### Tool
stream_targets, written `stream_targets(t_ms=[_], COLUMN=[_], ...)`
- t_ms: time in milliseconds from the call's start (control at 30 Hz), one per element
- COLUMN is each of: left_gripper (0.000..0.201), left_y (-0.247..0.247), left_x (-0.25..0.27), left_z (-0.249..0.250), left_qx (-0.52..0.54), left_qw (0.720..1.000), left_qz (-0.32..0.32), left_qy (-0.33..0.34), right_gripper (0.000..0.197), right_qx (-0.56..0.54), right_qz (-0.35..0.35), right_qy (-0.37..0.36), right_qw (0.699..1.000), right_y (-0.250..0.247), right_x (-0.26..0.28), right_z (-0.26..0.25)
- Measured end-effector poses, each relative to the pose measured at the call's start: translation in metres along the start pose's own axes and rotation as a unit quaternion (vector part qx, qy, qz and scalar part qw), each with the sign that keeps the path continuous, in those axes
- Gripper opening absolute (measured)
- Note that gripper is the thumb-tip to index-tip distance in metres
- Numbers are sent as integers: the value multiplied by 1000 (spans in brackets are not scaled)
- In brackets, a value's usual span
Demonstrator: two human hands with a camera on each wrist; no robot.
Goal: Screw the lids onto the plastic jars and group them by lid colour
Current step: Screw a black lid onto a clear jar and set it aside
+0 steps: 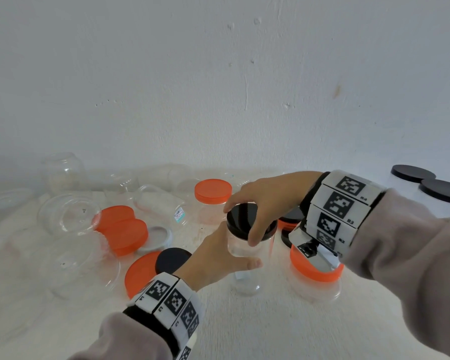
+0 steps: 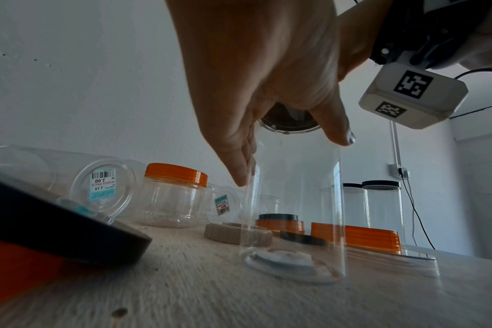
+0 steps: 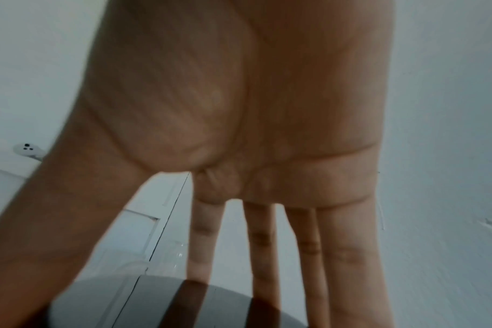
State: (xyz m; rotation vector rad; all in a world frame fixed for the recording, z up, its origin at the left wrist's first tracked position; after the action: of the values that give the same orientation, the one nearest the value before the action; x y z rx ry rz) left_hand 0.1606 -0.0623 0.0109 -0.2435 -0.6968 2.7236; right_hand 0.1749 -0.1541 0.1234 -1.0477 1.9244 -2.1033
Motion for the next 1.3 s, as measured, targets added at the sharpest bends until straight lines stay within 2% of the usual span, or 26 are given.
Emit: stream_targets(t_ms=[100, 233, 333, 433, 600, 733, 833, 967, 1033, 1167, 1300], left_gripper=[84, 84, 88, 84, 88, 90, 91, 86, 84, 84, 84], left_y=[0, 0, 0, -1, 0, 0, -1, -1, -1, 0, 0], left_x=[0, 0, 0, -1, -1, -1, -1, -1, -1, -1, 0], left_z=[0, -1, -1, -1, -2, -2, -1, -1, 0, 0, 1], left_qx=[4, 11, 5, -4, 7, 11, 6, 1, -2, 1, 5], left_qw=[1000, 1000, 1000, 1000, 1000, 1000, 1000, 1000, 1000, 1000, 1000], left_qz=[-4, -5, -5, 4, 4, 2, 3, 6, 7, 3, -1], left_qy=[1, 2, 6, 2, 2, 4, 7, 7, 7, 8, 11], right_gripper=[66, 70, 79, 85, 79, 68, 70, 80, 75, 67, 70], right_qx=[2, 19, 8, -1, -33, -18, -10, -53, -64, -41, 1], right_qz=[26, 45, 17, -17, 31, 83, 117, 56, 36, 59, 106], right_qy=[35, 62, 46, 10, -13, 21, 32, 7, -12, -24, 26], right_qw=[999, 997, 999, 1000, 999, 996, 993, 997, 997, 997, 994], right_y=[1, 4, 7, 8, 5, 6, 8, 9, 8, 6, 6], right_x=[-2, -5, -4, -1, -2, -2, -2, 1, 2, 0, -3], right_z=[2, 5, 3, -1, 2, 7, 9, 10, 7, 3, 5])
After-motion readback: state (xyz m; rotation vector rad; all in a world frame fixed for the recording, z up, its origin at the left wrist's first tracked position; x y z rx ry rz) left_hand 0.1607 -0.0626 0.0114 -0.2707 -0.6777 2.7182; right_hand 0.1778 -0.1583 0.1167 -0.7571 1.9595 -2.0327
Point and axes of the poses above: each hand's wrist, its own x-axis away from the middle knuckle, its own y-axis out of the palm, z = x × y, the point moved 6 cm from there along -x, towards the middle knuckle, and after that the axes turned 2 degrees about -z, right-handed, at the moved point
